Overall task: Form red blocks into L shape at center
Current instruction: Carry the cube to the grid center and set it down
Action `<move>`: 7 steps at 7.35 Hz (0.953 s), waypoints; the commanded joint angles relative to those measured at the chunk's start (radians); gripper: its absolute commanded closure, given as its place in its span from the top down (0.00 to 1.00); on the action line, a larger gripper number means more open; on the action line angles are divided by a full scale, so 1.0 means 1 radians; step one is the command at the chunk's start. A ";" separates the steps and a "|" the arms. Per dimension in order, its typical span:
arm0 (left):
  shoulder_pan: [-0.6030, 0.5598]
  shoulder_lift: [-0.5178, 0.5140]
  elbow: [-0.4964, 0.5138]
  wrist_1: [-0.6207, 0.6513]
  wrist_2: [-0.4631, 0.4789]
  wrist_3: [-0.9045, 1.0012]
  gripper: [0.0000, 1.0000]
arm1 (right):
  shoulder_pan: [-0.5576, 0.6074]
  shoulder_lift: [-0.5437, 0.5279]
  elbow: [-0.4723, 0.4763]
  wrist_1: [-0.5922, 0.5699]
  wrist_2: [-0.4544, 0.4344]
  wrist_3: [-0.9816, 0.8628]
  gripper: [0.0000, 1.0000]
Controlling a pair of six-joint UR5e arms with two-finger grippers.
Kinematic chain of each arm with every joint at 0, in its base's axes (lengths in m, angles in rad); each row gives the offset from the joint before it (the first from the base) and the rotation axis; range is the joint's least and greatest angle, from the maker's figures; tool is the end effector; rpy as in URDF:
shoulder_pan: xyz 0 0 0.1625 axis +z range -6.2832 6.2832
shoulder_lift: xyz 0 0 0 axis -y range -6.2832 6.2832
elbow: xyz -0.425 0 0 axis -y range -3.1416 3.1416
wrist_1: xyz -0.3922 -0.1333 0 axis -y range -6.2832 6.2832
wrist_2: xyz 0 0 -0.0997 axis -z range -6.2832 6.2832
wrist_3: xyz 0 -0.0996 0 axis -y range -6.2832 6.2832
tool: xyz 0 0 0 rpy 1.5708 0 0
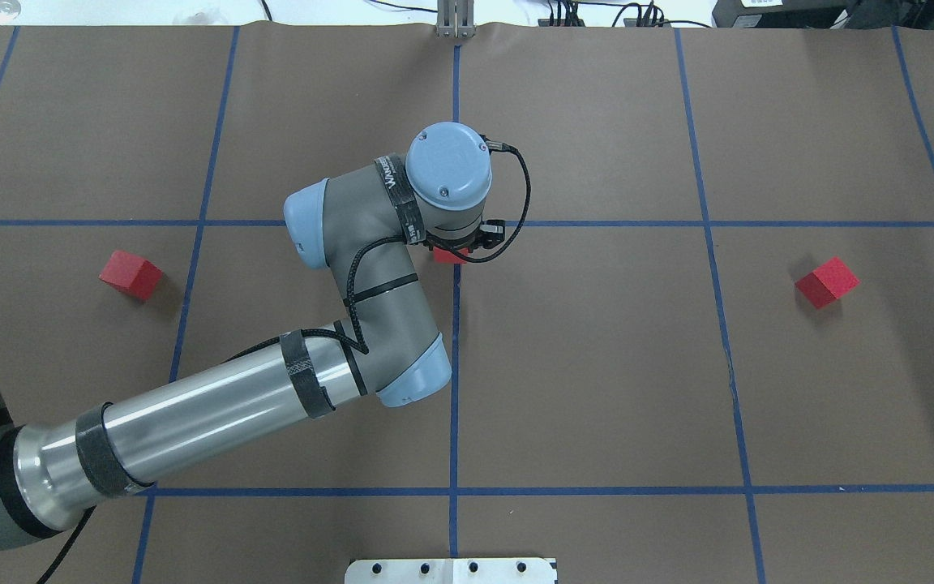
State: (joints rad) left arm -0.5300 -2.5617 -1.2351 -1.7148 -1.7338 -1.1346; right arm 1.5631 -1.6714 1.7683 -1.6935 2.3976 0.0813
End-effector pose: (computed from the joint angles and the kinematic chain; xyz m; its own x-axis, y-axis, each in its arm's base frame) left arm 0.6366 -0.5088 0.1535 0.7136 0.0651 -0.6975 0.1070 0.9739 0.2003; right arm 0.0566 -0.4461 0.6174 0.6757 0.0949 0.7310 -0.0473 0.9952 -0.0854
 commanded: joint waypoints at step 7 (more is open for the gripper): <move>0.008 0.001 0.016 -0.012 -0.001 -0.001 0.99 | 0.000 0.001 -0.006 0.000 0.000 0.000 0.99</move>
State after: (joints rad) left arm -0.5217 -2.5615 -1.2189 -1.7206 -1.7349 -1.1351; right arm 1.5631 -1.6706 1.7623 -1.6935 2.3976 0.0813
